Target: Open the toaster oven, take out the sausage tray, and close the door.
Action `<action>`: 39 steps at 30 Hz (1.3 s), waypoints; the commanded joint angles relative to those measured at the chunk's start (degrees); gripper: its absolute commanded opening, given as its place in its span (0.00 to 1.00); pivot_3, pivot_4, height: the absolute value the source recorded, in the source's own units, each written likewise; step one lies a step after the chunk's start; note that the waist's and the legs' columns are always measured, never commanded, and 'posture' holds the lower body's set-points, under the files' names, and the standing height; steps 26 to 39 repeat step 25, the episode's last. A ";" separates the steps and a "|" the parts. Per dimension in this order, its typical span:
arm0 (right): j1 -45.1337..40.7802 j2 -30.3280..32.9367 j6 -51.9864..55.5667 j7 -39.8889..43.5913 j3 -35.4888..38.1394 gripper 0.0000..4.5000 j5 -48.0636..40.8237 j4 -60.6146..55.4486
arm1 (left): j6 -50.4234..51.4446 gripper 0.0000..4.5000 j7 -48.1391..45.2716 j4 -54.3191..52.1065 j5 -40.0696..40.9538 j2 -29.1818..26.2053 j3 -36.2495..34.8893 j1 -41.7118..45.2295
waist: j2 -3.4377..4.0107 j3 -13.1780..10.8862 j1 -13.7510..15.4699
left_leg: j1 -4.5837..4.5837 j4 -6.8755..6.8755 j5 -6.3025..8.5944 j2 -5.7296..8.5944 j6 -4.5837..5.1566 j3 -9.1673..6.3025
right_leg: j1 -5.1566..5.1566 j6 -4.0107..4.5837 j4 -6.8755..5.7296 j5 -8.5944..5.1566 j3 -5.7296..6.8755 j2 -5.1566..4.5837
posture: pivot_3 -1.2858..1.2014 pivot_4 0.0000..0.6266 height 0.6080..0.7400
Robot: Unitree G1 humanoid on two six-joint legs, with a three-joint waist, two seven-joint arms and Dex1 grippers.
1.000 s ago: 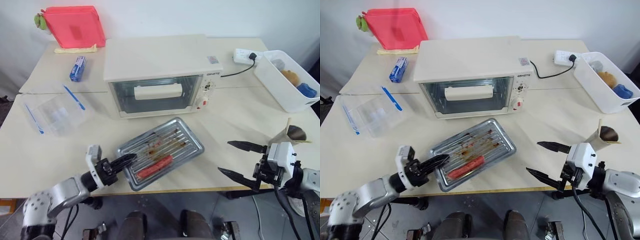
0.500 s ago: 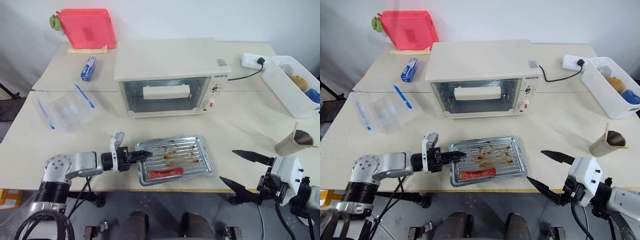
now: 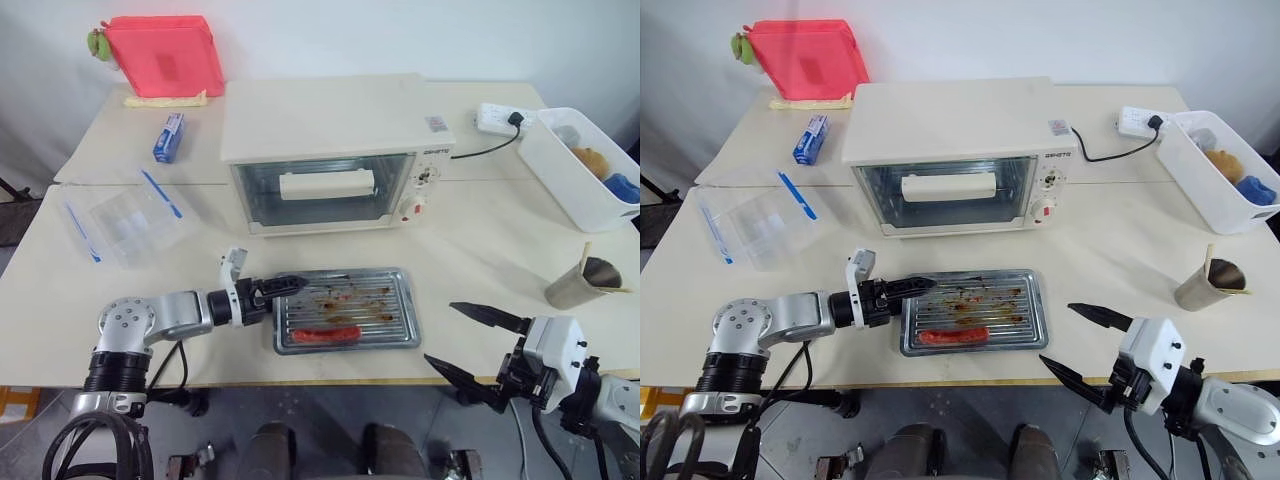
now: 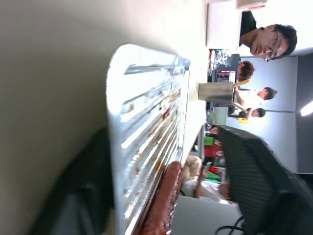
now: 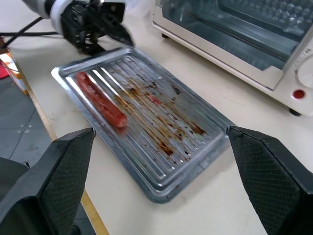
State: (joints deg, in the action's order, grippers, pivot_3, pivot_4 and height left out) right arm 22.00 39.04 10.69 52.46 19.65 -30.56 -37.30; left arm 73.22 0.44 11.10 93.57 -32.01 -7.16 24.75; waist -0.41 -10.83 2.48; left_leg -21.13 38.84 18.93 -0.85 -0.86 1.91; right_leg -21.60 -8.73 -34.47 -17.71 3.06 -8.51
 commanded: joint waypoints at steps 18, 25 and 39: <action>-12.09 6.01 -1.28 13.50 -3.34 1.00 -4.09 10.47 | -75.68 0.99 -62.04 -13.51 -62.83 -18.99 -15.78 -36.64 | -0.05 -0.02 -1.85 | -0.20 -0.82 0.20 -0.19 0.08 0.87 | -0.67 0.02 0.61 -0.01 0.22 -0.11 | 0.52 0.24 1.00; -15.25 5.32 -2.97 15.65 -4.48 1.00 -2.73 13.84 | -77.98 0.99 -60.88 -16.85 -62.67 -14.16 -18.05 -39.32 | -0.10 -0.02 -1.13 | -0.17 -0.71 0.39 -0.48 0.12 1.23 | -0.77 -0.06 0.31 0.11 0.74 -0.13 | 0.52 0.24 1.00; -15.25 5.32 -2.97 15.65 -4.48 1.00 -2.73 13.84 | -77.98 0.99 -60.88 -16.85 -62.67 -14.16 -18.05 -39.32 | -0.10 -0.02 -1.13 | -0.17 -0.71 0.39 -0.48 0.12 1.23 | -0.77 -0.06 0.31 0.11 0.74 -0.13 | 0.52 0.24 1.00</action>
